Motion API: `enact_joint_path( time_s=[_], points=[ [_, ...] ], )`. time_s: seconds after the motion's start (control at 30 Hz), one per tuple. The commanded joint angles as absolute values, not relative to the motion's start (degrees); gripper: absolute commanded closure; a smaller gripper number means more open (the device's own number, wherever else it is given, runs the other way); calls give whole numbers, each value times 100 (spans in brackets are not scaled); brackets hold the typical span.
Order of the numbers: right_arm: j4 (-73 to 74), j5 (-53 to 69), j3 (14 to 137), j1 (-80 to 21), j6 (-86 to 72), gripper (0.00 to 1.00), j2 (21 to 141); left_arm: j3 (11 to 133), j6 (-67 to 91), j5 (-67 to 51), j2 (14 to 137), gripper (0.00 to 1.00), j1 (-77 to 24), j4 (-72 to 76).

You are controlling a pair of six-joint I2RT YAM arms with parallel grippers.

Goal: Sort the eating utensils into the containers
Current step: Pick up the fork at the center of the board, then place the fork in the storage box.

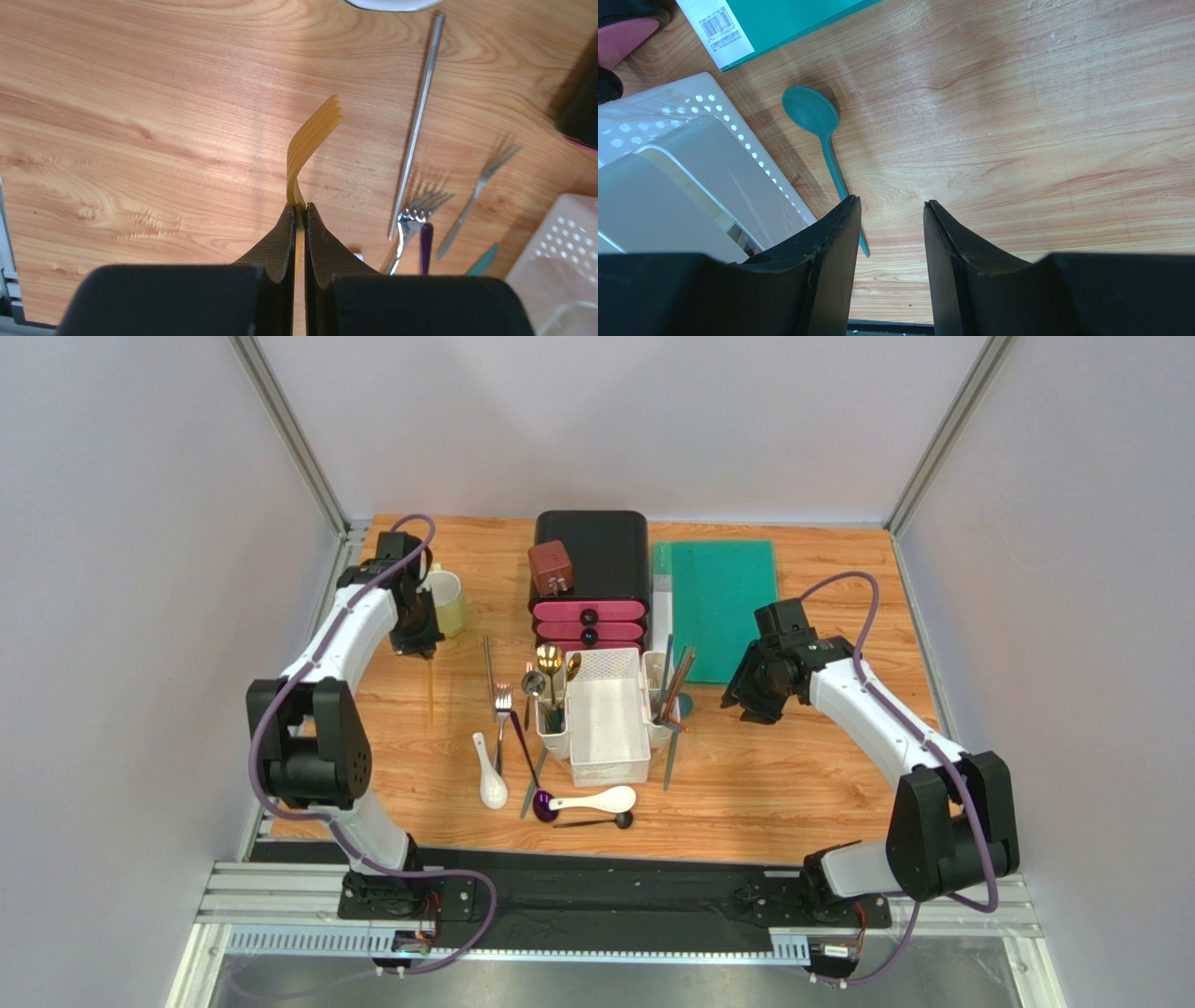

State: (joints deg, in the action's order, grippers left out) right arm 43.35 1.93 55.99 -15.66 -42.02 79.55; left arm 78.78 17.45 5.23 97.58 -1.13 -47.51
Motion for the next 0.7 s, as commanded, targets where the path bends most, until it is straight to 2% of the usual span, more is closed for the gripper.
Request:
enact_joint_path(
  time_s=[0.0,0.13,0.23,0.47,0.67],
  points=[
    [4122,237,5836,-1547,-4263,57,8007,7857,1670,124,9115,100,-70,-4930],
    [4122,229,5853,-1556,-4263,57,8007,7761,1775,-201,8457,100,-70,-4843],
    [4113,220,5862,-1547,-4289,57,8007,7445,2021,-886,7710,100,-70,-4413],
    [4052,229,5897,-1564,-4324,57,8042,6742,3381,-1985,6110,100,-97,-3095],
    [4052,255,6003,-1600,-4315,58,8112,7267,4164,-2828,6547,100,-176,-2245]
  ],
)
